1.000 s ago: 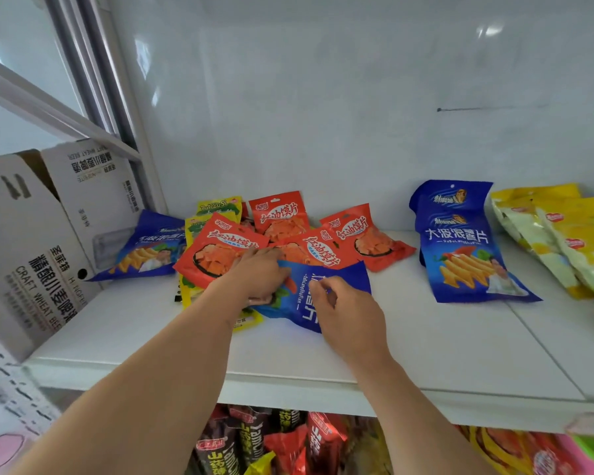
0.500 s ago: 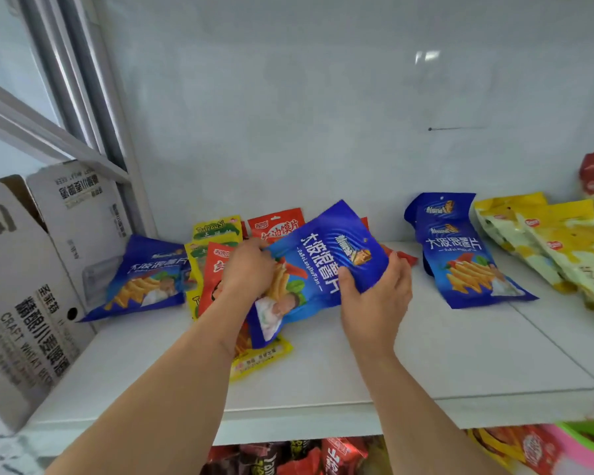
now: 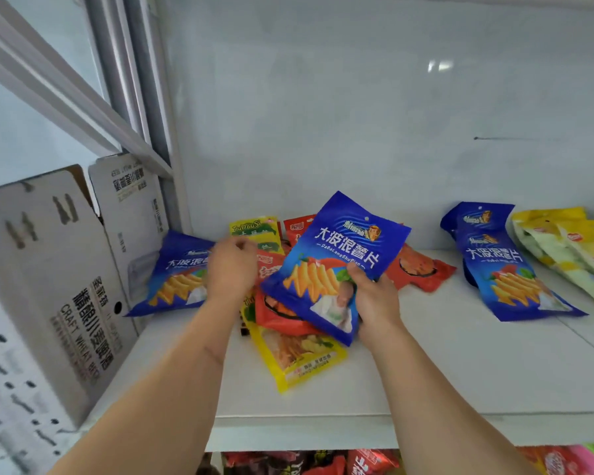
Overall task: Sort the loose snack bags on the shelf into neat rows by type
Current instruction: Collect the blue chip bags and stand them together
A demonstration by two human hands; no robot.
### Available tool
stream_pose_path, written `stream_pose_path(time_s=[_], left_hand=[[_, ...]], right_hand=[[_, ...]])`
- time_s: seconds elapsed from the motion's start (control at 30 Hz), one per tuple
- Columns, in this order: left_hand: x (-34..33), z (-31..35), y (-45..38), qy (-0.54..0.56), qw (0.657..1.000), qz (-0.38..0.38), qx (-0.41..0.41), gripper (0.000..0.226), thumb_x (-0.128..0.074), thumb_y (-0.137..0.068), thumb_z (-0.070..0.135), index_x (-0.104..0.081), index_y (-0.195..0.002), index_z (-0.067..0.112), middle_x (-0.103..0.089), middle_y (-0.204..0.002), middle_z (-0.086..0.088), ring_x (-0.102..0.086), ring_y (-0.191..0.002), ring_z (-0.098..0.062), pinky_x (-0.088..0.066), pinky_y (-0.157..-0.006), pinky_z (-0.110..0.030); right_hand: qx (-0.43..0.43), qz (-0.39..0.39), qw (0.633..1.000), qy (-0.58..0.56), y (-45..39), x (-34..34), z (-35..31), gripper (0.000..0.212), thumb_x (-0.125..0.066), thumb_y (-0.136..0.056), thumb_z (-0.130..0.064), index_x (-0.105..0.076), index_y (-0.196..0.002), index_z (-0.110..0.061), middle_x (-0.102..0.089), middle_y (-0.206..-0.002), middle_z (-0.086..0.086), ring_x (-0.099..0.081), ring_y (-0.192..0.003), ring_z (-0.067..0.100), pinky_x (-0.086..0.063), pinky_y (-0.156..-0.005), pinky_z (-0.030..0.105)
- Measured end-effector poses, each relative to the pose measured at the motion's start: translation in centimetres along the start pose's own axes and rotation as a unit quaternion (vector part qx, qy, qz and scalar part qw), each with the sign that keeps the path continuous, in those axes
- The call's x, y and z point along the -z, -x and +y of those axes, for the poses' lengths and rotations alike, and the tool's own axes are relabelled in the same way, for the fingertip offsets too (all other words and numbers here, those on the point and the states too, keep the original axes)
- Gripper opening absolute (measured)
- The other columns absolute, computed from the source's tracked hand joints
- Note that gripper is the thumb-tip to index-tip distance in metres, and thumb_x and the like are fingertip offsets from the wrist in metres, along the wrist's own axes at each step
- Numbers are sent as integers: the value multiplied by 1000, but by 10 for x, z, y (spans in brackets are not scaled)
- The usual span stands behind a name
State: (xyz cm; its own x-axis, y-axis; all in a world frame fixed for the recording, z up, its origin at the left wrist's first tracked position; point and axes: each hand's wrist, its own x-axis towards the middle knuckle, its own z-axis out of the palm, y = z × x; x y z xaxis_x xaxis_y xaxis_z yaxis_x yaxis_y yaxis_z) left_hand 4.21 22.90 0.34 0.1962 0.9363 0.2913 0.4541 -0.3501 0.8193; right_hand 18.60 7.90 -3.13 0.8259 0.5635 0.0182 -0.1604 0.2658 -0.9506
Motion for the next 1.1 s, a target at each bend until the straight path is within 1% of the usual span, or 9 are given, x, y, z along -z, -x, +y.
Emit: stream_pose_path(time_s=[0.1, 0.2, 0.3, 0.4, 0.57, 0.7, 0.8, 1.0, 1.1], left_hand=[[28, -22, -11, -134, 989, 46, 49, 37, -51, -91, 36, -69, -113, 12, -65, -121, -19, -57, -113, -42, -50, -94, -45], [45, -33, -13, -262, 960, -20, 95, 42, -60, -94, 29, -56, -130, 7, -51, -139, -21, -45, -129, -42, -38, -105, -45], [54, -41, -12, -293, 948, -57, 112, 40, -55, -98, 33, -58, -127, 6, -54, -135, -20, -51, -122, -39, -42, -97, -39], [59, -53, -22, -263, 955, -81, 108, 35, -54, -98, 37, -61, -116, 7, -61, -123, -13, -58, -107, -33, -40, -79, -33], [30, -129, -83, -187, 963, -109, 158, 90, -64, -50, 79, -58, -120, 23, -64, -108, -7, -63, -93, -28, -55, -82, -40], [57, -102, -52, -176, 958, -159, 162, 74, -74, -57, 70, -64, -114, 23, -70, -101, -5, -66, -88, -23, -57, -82, -36], [59, -110, -50, -158, 958, -136, 197, 92, -72, -30, 79, -63, -104, 24, -70, -89, -4, -68, -80, -23, -60, -81, -39], [88, -82, 6, -45, 972, -88, 211, 49, -85, -75, 33, -61, -112, 12, -67, -95, -9, -65, -81, -24, -54, -67, -34], [101, -78, 29, -5, 979, -46, 198, 56, -85, -77, 27, -53, -120, 12, -67, -113, -7, -66, -99, -28, -56, -88, -43]], right_hand=[[20, -47, 999, 15, 2, -23, 1, 14, -63, -97, -19, -58, -92, -7, -51, -46, 8, -46, -40, 18, -43, -49, 29], [29, -80, 995, 55, 6, -41, 4, 14, -61, -99, -18, -57, -91, -7, -52, -47, 7, -48, -40, 15, -46, -46, 24], [24, -88, 991, 93, 5, -52, 13, 18, -60, -100, -20, -58, -87, -8, -54, -48, 4, -52, -42, 11, -47, -50, 24], [22, -78, 990, 119, -1, -59, 23, 21, -61, -99, -22, -59, -93, -3, -56, -47, 1, -54, -43, 9, -46, -55, 28], [21, -73, 986, 147, -4, -67, 26, 27, -61, -99, -23, -59, -98, 3, -58, -48, 1, -55, -43, 9, -47, -58, 31], [6, -70, 984, 165, -6, -67, 25, 26, -60, -99, -27, -59, -89, -2, -59, -51, 1, -57, -47, 10, -47, -63, 33], [-2, -70, 985, 156, -5, -65, 23, 26, -61, -99, -27, -58, -84, -6, -59, -52, 1, -57, -52, 15, -48, -63, 33], [0, -92, 985, 142, 3, -61, 15, 22, -58, -101, -24, -57, -87, -7, -57, -51, 3, -54, -47, 14, -47, -62, 33], [2, -116, 986, 119, 14, -59, 6, 18, -58, -101, -24, -58, -93, -8, -54, -52, 7, -52, -48, 16, -47, -61, 31]])
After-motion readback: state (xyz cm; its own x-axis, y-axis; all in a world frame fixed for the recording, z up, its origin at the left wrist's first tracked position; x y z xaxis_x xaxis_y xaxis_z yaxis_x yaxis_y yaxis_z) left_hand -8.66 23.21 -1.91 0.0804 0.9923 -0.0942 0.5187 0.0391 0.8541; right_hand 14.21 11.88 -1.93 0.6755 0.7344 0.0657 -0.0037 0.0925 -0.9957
